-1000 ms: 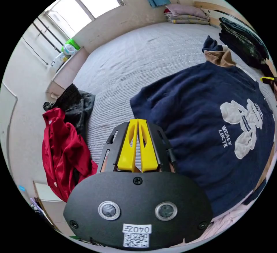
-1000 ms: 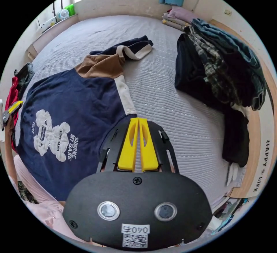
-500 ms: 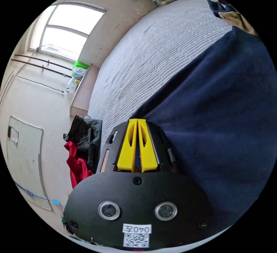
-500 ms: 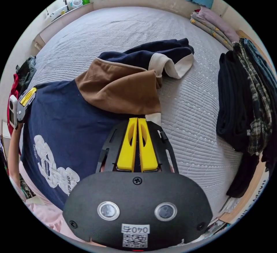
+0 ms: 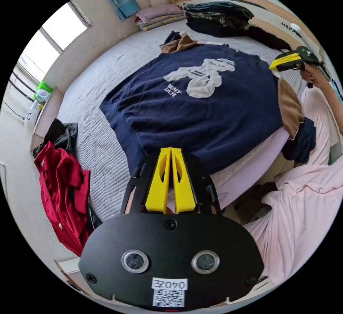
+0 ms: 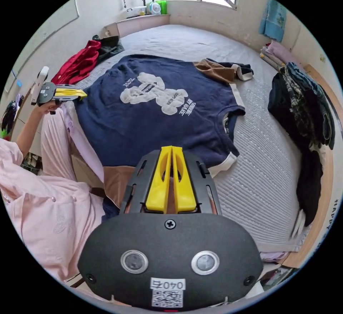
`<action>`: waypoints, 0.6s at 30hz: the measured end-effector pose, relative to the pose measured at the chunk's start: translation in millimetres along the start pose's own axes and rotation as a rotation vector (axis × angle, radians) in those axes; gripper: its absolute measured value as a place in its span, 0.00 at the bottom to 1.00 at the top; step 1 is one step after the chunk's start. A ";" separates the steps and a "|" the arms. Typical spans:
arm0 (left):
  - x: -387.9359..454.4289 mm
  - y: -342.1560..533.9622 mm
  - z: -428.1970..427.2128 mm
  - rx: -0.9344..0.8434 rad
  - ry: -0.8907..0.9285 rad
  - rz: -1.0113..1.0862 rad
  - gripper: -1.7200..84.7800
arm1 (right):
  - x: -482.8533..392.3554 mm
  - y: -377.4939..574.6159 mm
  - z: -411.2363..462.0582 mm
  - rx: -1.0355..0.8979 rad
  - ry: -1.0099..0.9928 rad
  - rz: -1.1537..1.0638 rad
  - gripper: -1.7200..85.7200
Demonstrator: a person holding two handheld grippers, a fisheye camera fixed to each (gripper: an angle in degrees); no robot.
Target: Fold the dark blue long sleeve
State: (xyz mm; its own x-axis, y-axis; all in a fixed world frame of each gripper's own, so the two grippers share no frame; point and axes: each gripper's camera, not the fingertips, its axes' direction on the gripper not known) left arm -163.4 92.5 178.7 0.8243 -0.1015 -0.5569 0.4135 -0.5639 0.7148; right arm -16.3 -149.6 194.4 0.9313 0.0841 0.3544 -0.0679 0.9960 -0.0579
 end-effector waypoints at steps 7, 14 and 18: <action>-19.6 22.6 -25.9 0.084 -0.073 -0.116 0.01 | 14.3 19.7 1.3 -0.178 0.033 -0.085 0.02; 45.6 24.5 -62.2 0.179 -0.172 0.142 0.01 | -7.0 80.1 4.6 -0.453 -0.189 -0.300 0.17; 48.0 22.0 -58.0 0.182 -0.210 0.200 0.01 | -17.6 121.5 36.0 -0.585 -0.119 -0.344 0.18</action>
State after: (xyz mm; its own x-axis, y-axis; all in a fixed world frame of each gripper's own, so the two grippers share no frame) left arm -92.2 122.7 192.3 0.7763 -0.3807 -0.5023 0.1606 -0.6512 0.7417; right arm -53.8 -29.0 214.8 0.8175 -0.1981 0.5407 0.4600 0.7894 -0.4064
